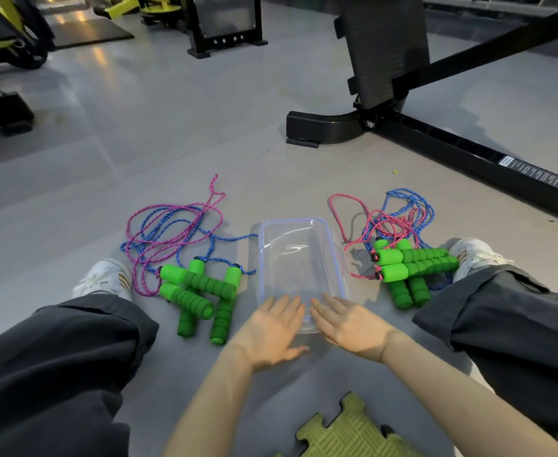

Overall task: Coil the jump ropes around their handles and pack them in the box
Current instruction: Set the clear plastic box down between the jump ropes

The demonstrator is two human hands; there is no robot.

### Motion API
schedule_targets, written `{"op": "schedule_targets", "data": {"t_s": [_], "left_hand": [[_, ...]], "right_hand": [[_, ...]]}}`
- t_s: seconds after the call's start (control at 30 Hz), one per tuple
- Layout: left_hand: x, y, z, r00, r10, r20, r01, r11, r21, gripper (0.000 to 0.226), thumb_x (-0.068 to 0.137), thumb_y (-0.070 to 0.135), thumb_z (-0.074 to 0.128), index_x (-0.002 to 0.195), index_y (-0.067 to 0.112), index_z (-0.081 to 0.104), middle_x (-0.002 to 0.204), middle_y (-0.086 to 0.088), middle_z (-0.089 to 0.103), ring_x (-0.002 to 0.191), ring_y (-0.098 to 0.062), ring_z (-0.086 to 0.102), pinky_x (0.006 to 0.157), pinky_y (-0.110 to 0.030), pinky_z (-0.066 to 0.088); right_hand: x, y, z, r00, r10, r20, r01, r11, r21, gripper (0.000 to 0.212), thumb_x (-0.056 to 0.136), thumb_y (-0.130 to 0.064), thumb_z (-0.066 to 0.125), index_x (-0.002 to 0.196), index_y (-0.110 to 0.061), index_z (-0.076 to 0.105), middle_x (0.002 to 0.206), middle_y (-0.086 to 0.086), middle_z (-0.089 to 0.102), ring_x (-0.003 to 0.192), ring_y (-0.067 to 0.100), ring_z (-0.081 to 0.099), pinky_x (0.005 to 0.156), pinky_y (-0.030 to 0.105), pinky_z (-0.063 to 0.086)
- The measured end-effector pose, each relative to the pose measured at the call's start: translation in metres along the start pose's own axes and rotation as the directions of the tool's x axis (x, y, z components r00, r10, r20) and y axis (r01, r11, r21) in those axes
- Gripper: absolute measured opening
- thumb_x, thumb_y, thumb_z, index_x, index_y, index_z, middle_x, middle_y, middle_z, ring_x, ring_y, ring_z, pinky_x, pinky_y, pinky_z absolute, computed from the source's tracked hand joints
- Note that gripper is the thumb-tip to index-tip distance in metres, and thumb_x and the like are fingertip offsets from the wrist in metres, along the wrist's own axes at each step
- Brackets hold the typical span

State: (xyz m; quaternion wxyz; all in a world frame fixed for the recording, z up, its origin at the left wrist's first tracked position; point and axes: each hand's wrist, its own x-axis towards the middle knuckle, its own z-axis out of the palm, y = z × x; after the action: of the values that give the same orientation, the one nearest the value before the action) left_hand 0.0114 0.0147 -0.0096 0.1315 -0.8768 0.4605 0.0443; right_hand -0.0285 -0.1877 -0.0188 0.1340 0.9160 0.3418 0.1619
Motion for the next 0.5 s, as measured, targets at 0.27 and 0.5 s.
{"op": "schedule_targets", "data": {"t_s": [0.27, 0.5], "left_hand": [[0.003, 0.012, -0.007, 0.977, -0.207, -0.047, 0.186, 0.941, -0.281, 0.097, 0.075, 0.061, 0.026, 0.152, 0.008, 0.002, 0.16, -0.013, 0.002, 0.147, -0.026, 0.003, 0.118, -0.033, -0.003], [0.005, 0.007, -0.008, 0.945, -0.14, -0.296, 0.025, 0.931, -0.363, 0.05, 0.066, 0.024, 0.035, 0.112, 0.011, 0.05, 0.106, -0.005, 0.069, 0.094, -0.018, 0.061, 0.088, -0.029, 0.035]], "right_hand": [[-0.003, 0.018, -0.021, 0.873, 0.44, 0.209, -0.464, 0.881, 0.086, 0.037, 0.086, -0.039, 0.038, 0.086, -0.014, 0.066, 0.092, 0.007, 0.069, 0.086, 0.03, 0.063, 0.084, 0.042, 0.034], [0.035, -0.028, 0.001, 0.595, 0.695, 0.404, -0.781, 0.618, 0.087, 0.058, 0.098, -0.04, 0.017, 0.112, -0.017, 0.068, 0.115, 0.018, 0.065, 0.095, 0.04, 0.065, 0.09, 0.049, 0.038]]}}
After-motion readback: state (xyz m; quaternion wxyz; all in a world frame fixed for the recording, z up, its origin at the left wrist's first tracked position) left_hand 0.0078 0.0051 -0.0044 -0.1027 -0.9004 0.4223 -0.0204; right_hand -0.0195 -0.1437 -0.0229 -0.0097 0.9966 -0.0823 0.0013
